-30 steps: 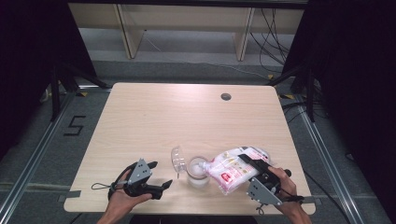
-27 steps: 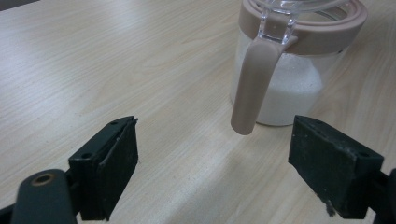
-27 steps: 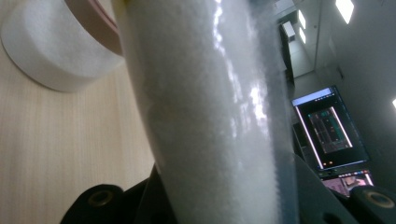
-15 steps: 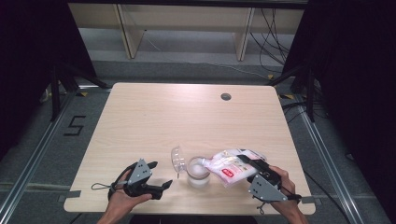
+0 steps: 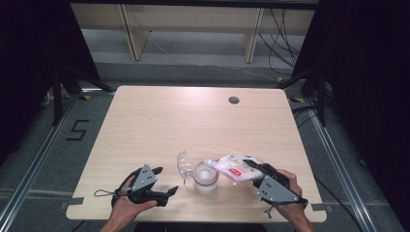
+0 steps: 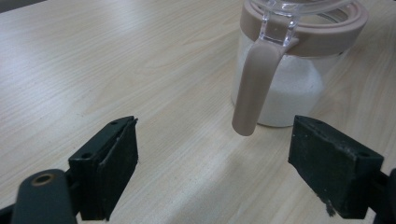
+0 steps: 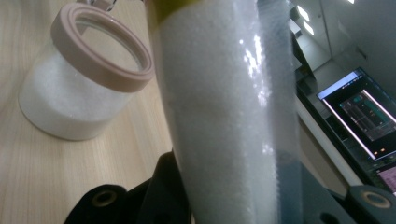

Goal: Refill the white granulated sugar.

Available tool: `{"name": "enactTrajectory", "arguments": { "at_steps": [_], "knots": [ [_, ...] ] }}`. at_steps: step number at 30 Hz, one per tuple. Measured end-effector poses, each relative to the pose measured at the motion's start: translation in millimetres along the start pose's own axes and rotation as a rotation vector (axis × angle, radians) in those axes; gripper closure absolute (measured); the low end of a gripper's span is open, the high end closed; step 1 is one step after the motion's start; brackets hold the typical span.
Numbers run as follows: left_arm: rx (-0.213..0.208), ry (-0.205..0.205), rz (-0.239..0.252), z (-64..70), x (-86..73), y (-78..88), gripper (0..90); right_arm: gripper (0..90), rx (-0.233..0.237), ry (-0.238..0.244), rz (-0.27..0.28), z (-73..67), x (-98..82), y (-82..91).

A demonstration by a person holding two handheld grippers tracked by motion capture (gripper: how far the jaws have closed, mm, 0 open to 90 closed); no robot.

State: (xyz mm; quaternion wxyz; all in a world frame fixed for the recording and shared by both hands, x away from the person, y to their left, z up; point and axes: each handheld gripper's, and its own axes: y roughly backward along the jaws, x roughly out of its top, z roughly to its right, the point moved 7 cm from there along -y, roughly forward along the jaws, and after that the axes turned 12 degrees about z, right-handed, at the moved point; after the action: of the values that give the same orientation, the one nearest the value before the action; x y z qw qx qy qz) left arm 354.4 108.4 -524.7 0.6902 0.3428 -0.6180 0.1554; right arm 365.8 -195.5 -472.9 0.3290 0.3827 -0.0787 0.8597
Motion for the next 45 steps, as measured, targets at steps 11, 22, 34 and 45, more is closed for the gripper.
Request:
{"name": "enactTrajectory", "arguments": {
  "at_steps": [11,22,34,45],
  "knots": [
    [0.008,0.024,-0.007,1.6,-1.3,-0.2,15.4,79.5,-0.059,-0.181,0.029,6.5,-10.1,-1.1],
    [0.004,0.011,-0.016,1.2,-2.6,-0.9,15.4,80.3,-0.067,-0.294,0.044,10.2,-18.4,-7.8],
    [0.001,0.001,-0.017,1.2,-2.6,-1.2,15.4,80.4,-0.086,-0.393,0.053,12.3,-33.2,-10.9],
    [0.000,-0.009,-0.017,0.0,-2.6,-0.9,15.4,80.5,-0.102,-0.435,0.007,15.0,-41.1,-6.3]
  ]
}}
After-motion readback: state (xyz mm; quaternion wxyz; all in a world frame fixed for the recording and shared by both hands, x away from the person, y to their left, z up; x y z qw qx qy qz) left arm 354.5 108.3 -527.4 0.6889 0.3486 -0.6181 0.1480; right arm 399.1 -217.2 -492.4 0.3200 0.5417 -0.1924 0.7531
